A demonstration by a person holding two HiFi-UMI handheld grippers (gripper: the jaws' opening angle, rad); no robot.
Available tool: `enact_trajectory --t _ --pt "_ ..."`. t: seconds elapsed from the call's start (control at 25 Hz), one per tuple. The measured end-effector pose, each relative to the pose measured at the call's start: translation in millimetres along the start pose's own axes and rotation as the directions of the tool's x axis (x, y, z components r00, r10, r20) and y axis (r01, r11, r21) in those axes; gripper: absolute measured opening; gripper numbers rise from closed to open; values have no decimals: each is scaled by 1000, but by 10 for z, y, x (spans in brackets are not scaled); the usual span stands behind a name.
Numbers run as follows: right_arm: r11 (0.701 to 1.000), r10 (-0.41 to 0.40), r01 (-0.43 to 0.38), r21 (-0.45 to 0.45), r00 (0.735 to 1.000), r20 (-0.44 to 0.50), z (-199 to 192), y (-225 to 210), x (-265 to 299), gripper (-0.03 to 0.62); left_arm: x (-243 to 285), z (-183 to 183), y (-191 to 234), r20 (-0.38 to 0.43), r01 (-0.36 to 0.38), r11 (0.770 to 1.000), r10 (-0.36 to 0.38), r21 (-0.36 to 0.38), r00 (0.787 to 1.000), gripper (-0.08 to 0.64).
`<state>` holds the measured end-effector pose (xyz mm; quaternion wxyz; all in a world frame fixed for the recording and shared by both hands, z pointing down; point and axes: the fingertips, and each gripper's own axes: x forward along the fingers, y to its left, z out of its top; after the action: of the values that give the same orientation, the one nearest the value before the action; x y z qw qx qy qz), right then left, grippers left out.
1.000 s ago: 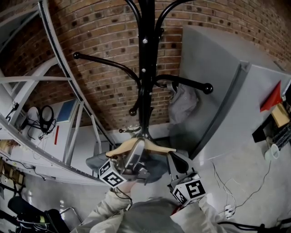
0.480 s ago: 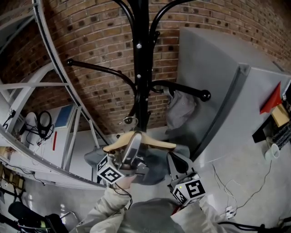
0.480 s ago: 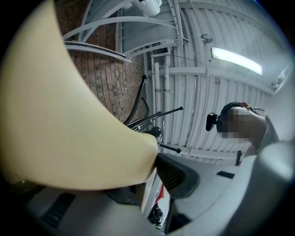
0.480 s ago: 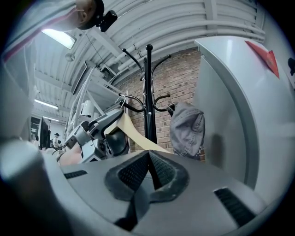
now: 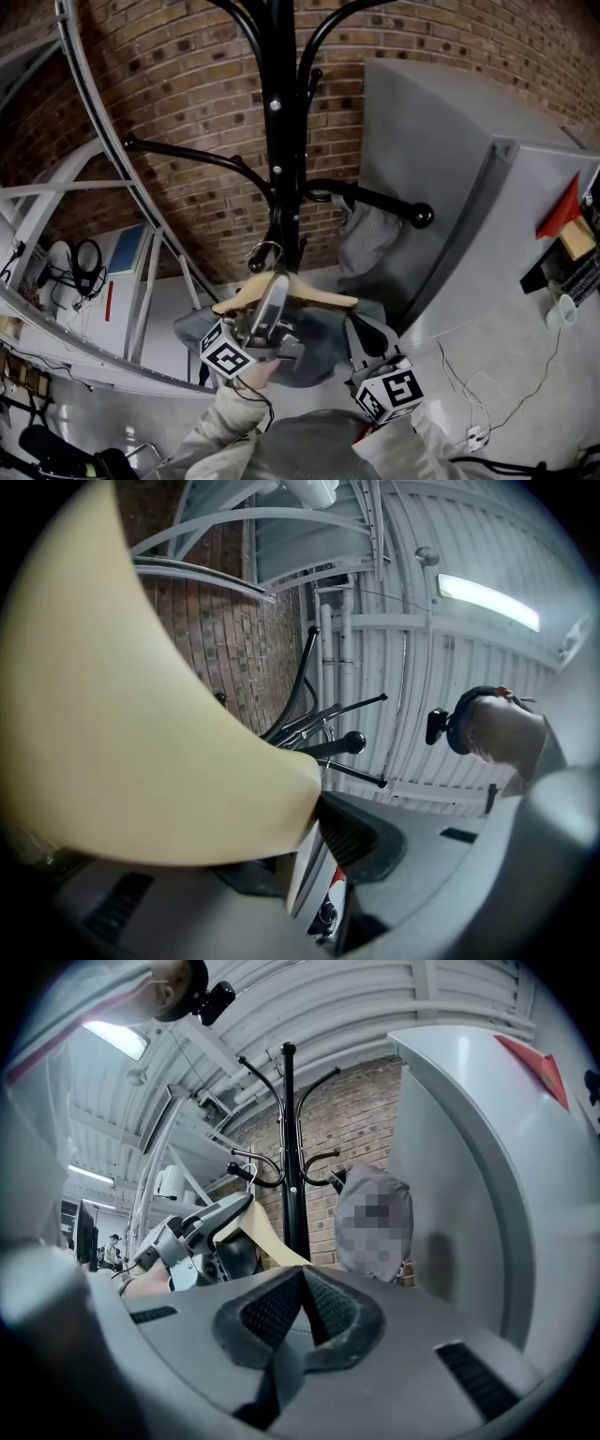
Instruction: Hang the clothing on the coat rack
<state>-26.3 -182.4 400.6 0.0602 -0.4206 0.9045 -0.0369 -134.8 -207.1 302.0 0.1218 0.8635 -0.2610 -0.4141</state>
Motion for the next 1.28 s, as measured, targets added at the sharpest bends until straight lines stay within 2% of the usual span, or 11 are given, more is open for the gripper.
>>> enact_trajectory --t 0.48,1.28 --pt "1000 -15 15 1 1000 -27 -80 -72 92 25 -8 -50 293 -2 -27 999 26 -31 1000 102" --pt "999 -30 31 23 998 -46 -144 -162 88 23 35 -121 389 -6 -17 998 17 -55 1000 104"
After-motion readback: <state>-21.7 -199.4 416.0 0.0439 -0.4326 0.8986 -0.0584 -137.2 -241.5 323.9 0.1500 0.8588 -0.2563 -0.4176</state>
